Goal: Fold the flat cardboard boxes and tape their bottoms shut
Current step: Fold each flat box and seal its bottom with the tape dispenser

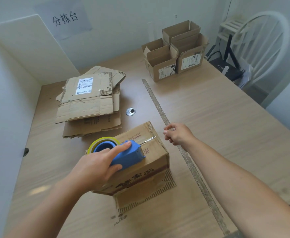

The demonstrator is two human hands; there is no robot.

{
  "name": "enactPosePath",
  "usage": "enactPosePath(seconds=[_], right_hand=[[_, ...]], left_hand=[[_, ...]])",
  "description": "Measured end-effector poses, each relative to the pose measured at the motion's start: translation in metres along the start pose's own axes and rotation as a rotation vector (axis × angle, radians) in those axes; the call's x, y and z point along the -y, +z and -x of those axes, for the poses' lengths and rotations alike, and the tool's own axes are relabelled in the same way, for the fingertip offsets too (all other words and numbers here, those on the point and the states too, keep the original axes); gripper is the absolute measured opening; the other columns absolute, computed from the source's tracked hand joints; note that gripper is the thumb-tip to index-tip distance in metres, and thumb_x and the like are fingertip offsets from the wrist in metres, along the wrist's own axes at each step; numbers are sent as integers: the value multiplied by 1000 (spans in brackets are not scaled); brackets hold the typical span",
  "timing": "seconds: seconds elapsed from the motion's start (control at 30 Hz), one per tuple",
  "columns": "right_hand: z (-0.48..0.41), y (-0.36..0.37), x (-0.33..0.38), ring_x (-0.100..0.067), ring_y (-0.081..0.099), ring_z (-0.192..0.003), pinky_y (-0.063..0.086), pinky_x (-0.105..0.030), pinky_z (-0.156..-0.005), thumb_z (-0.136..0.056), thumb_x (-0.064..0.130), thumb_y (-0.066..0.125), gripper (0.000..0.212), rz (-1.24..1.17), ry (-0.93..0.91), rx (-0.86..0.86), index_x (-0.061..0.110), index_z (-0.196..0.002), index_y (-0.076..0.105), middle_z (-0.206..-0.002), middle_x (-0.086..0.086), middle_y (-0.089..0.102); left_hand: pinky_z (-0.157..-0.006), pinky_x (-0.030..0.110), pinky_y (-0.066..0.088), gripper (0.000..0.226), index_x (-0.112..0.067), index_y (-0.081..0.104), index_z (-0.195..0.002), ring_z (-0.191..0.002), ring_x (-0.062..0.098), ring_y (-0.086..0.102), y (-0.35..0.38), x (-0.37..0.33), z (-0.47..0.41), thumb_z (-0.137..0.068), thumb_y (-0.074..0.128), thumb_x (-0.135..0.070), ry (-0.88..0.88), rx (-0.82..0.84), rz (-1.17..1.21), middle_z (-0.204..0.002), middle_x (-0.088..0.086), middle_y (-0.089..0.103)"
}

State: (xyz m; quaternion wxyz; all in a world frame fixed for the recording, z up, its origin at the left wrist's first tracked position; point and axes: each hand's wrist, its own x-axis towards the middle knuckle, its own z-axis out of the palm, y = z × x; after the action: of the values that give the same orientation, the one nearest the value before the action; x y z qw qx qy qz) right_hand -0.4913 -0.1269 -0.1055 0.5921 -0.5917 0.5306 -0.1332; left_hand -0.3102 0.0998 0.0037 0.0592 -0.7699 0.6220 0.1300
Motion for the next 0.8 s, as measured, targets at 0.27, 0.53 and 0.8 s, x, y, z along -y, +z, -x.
enactPosePath(seconds=[0.27,0.53,0.8], right_hand=[[8,30,-10,-26,61,-106,56,-34,-71,-90,38,68,70,36,89,-21,34,-150,32,-136,0,50],[45,35,14,-13,60,-90,50,-34,-82,-93,41,64,28,104,-221,-18,14,-100,61,-95,5,63],[38,43,10,-16,63,-86,51,-34,-76,-93,44,65,31,36,-175,-2,15,-100,57,-96,-1,65]], left_hand=[[-76,26,45,70,-71,-25,-124,-97,14,57,1,3,0,-100,39,-52,8,-19,-2,-121,-13,53],[-75,28,47,75,-73,-30,-120,-94,13,58,2,4,0,-99,39,-54,20,-25,-19,-117,-14,54],[-69,31,42,63,-68,-1,-142,-90,18,52,-26,10,-11,-96,40,-60,-37,-35,-27,-108,-8,59]])
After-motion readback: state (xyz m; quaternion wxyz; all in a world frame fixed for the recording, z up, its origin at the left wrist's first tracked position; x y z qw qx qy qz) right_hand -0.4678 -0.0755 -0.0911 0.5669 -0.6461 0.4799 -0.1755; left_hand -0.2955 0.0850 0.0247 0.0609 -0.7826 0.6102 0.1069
